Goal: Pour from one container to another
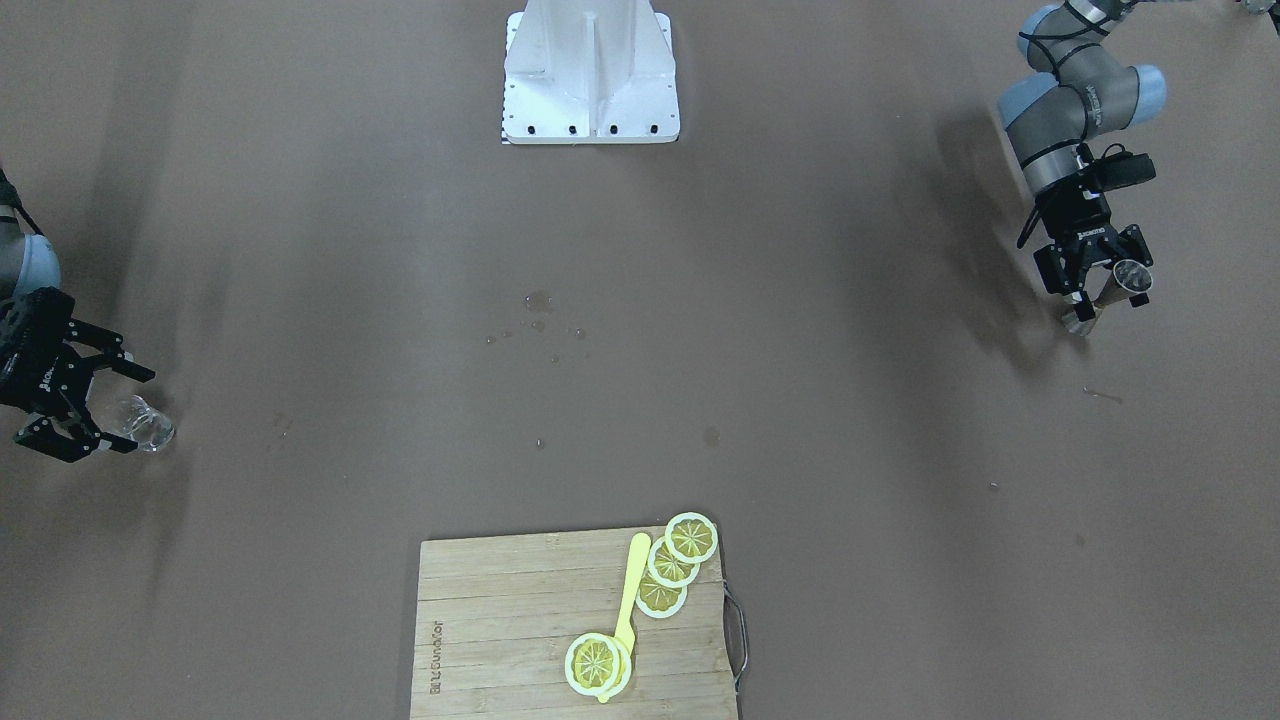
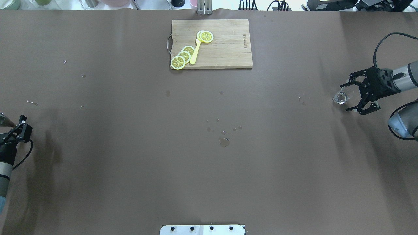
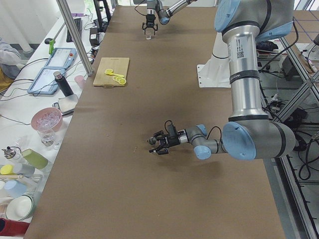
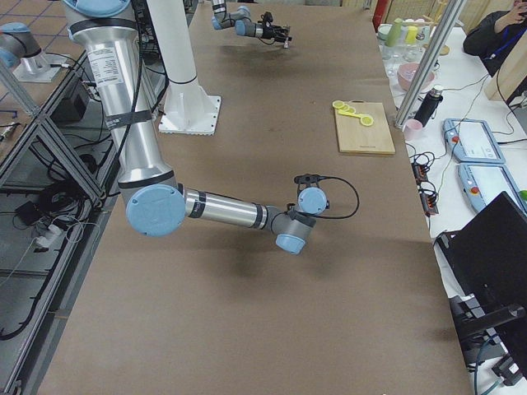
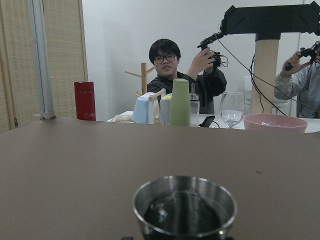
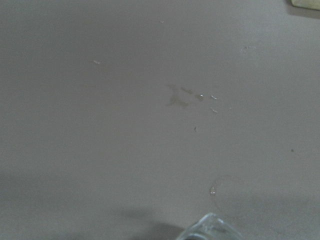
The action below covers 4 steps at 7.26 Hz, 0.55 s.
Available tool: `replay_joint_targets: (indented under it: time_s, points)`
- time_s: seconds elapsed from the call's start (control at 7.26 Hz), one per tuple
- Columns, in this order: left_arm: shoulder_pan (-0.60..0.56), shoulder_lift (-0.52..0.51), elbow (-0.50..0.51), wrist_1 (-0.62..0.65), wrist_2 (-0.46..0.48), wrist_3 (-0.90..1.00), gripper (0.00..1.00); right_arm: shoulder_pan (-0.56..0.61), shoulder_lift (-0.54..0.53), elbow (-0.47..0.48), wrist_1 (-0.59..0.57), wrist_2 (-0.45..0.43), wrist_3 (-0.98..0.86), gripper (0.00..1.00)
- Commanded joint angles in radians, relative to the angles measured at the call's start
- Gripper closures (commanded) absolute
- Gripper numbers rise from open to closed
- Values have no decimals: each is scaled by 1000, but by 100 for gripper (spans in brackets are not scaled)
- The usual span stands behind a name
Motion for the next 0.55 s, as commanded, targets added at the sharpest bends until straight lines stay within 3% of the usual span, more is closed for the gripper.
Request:
replay_joint_targets:
  time_s: [0.0,0.41]
  points:
    - [1,4,-24,2,10,3,1,24,36,3,2,14,53,0]
    - [6,68,-98,-1,13,5,1,57,117,2,-4,12,258,0]
